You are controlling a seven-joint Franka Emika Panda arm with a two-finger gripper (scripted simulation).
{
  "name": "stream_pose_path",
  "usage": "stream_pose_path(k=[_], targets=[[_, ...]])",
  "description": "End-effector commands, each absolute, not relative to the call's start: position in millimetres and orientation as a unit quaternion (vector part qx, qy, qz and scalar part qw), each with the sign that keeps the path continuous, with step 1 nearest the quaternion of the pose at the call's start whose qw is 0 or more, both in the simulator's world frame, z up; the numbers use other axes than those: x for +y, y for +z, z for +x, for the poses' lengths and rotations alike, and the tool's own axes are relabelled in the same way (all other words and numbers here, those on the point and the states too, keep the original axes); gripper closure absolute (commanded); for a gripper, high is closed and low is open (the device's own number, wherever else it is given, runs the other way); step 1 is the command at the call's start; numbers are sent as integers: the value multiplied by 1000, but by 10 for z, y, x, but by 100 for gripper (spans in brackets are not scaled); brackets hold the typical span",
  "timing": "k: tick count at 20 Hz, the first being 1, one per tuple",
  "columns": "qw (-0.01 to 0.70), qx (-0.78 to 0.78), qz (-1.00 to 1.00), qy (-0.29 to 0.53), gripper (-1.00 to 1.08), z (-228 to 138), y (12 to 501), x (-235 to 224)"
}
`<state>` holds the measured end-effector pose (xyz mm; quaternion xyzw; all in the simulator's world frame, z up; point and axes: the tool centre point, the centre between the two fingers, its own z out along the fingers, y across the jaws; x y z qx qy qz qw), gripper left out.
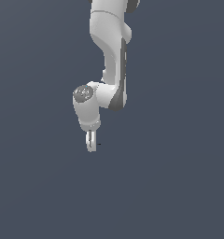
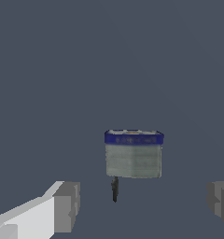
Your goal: Pick up the object and move it to a goal position.
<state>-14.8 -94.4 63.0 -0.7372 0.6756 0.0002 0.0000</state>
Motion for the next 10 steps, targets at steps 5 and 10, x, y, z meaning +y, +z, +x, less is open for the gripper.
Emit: stream_pose_path(k=[5, 10], targets=[[0, 676, -737, 0, -92, -150, 577, -945], [0, 677, -736, 0, -92, -158, 365, -946]])
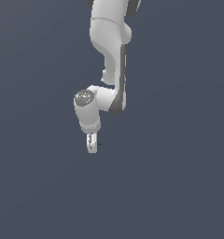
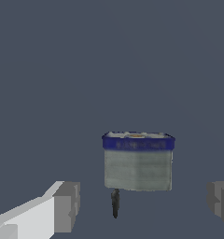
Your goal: Pick up the object and move it to a goal position.
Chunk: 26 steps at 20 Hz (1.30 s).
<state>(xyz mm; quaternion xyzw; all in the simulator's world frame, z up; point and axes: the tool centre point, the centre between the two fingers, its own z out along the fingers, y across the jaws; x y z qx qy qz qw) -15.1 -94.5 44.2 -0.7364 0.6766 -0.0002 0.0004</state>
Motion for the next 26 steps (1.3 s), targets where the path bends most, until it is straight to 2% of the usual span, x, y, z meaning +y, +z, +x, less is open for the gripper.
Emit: stream_pose_path(k=[1, 9, 10, 26], targets=[[0, 677, -736, 0, -92, -160, 311, -946], [0, 678, -735, 0, -92, -152, 124, -947], [0, 678, -735, 0, 108, -152, 124, -947], [0, 678, -735, 0, 108, -132, 217, -828]])
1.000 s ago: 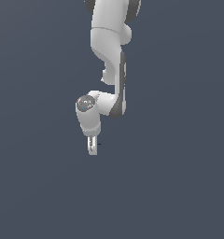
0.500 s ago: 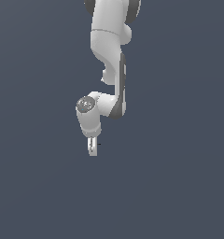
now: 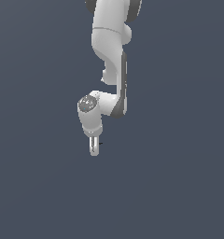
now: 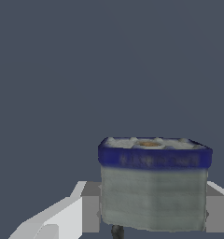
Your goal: Pick up the object and move it to a goal position.
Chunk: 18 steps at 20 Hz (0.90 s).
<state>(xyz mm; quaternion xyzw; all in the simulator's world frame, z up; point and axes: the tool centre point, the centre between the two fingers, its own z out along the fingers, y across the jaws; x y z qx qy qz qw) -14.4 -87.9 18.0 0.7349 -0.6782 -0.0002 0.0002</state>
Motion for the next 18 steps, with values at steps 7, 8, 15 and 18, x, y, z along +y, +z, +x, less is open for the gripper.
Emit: stream_pose_path(k=[7, 8, 15, 18], targets=[[0, -678, 735, 0, 108, -70, 521, -410], [0, -678, 735, 0, 108, -57, 582, -326], [0, -678, 735, 0, 108, 55, 1094, 368], [0, -678, 735, 1, 108, 108, 1321, 675]])
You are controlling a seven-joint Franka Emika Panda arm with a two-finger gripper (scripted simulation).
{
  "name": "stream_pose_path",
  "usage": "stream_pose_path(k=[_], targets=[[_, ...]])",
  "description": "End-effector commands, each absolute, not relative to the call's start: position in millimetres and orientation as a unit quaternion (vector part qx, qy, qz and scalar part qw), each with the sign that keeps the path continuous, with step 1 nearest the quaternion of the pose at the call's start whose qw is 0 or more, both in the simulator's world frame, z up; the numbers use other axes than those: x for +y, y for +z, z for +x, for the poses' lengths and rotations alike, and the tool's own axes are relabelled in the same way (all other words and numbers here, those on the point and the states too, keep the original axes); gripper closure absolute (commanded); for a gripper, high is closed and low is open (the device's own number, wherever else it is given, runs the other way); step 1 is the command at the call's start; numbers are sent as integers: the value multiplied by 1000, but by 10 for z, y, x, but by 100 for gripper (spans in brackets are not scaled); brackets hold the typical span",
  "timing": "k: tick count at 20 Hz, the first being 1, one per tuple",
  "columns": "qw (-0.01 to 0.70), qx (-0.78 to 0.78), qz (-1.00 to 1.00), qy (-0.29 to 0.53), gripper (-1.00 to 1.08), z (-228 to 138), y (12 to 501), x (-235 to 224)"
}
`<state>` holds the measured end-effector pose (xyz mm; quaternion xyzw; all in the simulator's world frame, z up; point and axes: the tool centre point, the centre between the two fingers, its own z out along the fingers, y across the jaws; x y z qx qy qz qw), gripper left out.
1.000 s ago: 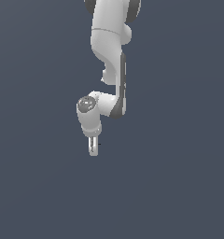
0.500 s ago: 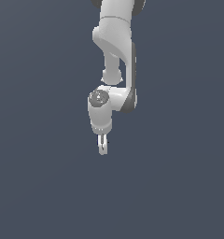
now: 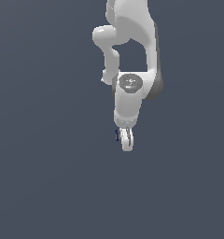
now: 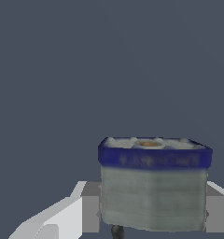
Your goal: Pick up the object and move it to a goal position.
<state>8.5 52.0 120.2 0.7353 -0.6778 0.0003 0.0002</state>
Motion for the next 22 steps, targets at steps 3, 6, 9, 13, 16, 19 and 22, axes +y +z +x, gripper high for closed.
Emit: stream_pose_path(k=[3, 6, 9, 13, 16, 19, 22], targets=[[0, -678, 735, 1, 108, 163, 1537, 966], [0, -678, 735, 1, 108, 213, 1719, 1214], [0, -678, 735, 1, 108, 257, 1863, 1410], [0, -678, 735, 0, 108, 300, 1989, 1589], [0, -678, 735, 0, 108, 320, 2039, 1659], [0, -678, 735, 0, 108, 330, 2054, 1682], [0, -678, 735, 0, 108, 332, 2043, 1668]])
